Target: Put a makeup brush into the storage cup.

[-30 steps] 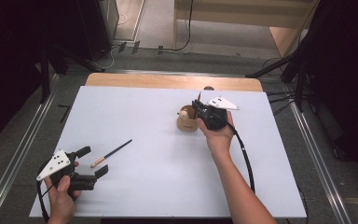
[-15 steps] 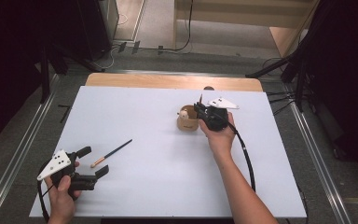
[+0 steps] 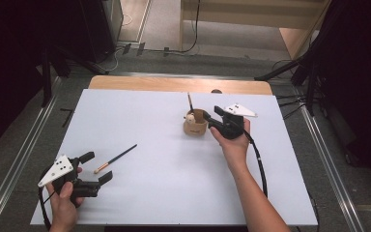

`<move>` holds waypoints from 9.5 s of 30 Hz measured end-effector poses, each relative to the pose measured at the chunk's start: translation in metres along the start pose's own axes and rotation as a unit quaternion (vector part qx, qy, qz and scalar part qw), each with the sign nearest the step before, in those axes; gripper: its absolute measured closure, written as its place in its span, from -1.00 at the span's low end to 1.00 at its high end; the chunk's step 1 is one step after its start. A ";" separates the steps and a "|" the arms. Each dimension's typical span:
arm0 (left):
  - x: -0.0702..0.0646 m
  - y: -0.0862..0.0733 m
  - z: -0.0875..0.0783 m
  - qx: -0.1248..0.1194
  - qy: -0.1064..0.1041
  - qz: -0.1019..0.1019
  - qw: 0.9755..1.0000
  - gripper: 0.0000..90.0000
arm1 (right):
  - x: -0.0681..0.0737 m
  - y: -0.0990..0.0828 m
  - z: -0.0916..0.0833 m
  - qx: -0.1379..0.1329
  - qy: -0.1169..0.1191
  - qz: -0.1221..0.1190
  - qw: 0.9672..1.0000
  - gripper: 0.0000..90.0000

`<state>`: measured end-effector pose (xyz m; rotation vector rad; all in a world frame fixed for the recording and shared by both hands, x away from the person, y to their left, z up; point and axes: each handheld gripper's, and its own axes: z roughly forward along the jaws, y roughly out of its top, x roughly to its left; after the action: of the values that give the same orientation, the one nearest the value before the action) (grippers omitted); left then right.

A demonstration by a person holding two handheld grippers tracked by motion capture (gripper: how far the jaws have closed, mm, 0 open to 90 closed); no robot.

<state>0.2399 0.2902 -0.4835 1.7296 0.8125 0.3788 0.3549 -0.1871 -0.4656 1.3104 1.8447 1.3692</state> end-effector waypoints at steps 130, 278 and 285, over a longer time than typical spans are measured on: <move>0.020 0.053 0.051 0.204 -0.014 0.001 0.979 -1.00 | -0.050 -0.098 -0.190 -0.017 0.007 -0.012 1.000 -1.00; -0.042 0.086 0.110 0.107 -0.063 -0.002 0.992 0.89 | 0.040 -0.021 -0.106 -0.020 0.071 -0.019 0.997 -1.00; -0.050 0.083 0.113 0.081 -0.077 0.006 0.994 0.89 | 0.055 -0.017 -0.097 -0.021 0.090 -0.012 0.996 -1.00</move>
<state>0.3019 0.1643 -0.4345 1.8908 0.7364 0.1879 0.2462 -0.1818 -0.4361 1.1728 1.9312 1.5480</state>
